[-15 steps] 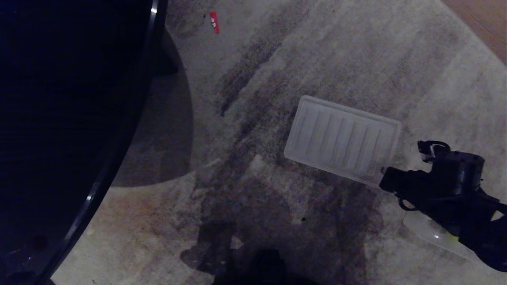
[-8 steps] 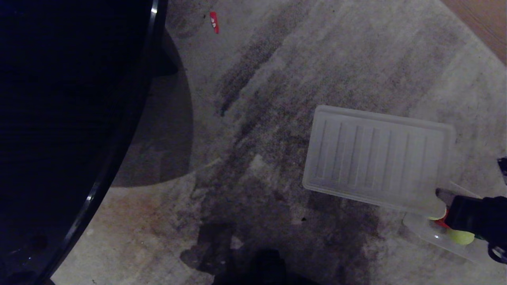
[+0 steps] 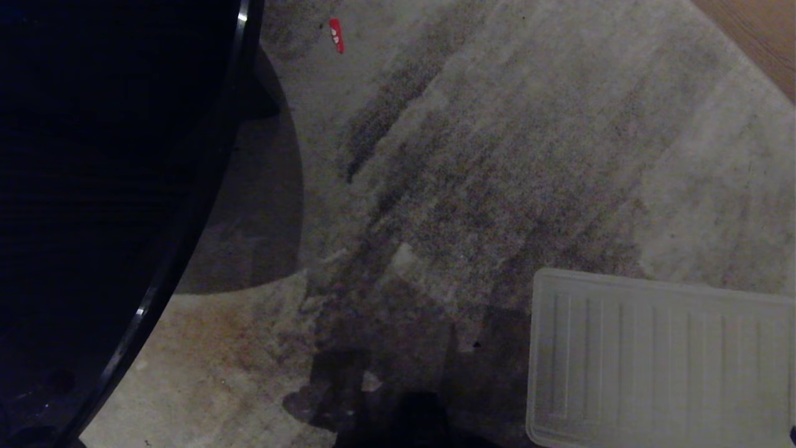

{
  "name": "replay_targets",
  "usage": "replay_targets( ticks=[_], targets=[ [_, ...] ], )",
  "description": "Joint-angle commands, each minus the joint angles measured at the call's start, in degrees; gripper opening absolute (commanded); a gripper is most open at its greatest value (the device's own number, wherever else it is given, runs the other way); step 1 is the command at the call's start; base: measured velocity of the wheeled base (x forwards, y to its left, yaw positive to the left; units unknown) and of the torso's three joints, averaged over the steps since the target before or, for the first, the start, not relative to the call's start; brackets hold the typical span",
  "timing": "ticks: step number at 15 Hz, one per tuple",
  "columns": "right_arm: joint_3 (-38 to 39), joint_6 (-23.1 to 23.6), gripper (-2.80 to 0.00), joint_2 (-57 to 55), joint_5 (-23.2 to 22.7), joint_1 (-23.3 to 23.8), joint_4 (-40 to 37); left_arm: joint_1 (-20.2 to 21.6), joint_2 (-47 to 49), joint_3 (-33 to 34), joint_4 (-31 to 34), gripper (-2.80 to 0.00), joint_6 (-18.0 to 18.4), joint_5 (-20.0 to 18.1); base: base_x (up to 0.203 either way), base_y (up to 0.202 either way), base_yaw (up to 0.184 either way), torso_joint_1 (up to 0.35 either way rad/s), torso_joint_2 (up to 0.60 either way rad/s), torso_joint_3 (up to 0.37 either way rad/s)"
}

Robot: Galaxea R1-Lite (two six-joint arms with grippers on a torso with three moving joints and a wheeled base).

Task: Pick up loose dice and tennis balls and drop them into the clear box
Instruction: Close the lid

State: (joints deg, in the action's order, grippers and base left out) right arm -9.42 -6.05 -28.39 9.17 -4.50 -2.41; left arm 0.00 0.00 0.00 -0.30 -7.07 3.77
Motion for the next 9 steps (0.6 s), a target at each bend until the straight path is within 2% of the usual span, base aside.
replay_targets(
  ticks=[1,5,7,9],
  targets=[
    [1.79,1.83,-2.80,14.11,-1.37,1.66,-5.74,0.00,0.09,0.09,-0.05,-2.80,-0.05,0.01,0.000,0.000,0.000,0.000,0.00,0.000],
    [4.58,5.59,-2.80,27.72,-7.91,3.33,-7.52,0.00,0.02,0.09,-0.05,-2.80,-0.05,0.01,0.000,0.000,0.000,0.000,0.00,0.000],
    [5.44,6.14,-2.80,28.51,-10.22,3.66,-7.75,0.00,0.08,0.09,-0.05,-2.80,0.03,0.01,0.000,0.000,0.000,0.000,0.00,0.000],
    [5.55,6.14,-2.80,28.39,-10.48,3.71,-7.79,0.00,0.00,0.09,-0.05,-2.80,0.04,0.01,0.000,0.000,0.000,0.000,0.00,0.000]
  ],
)
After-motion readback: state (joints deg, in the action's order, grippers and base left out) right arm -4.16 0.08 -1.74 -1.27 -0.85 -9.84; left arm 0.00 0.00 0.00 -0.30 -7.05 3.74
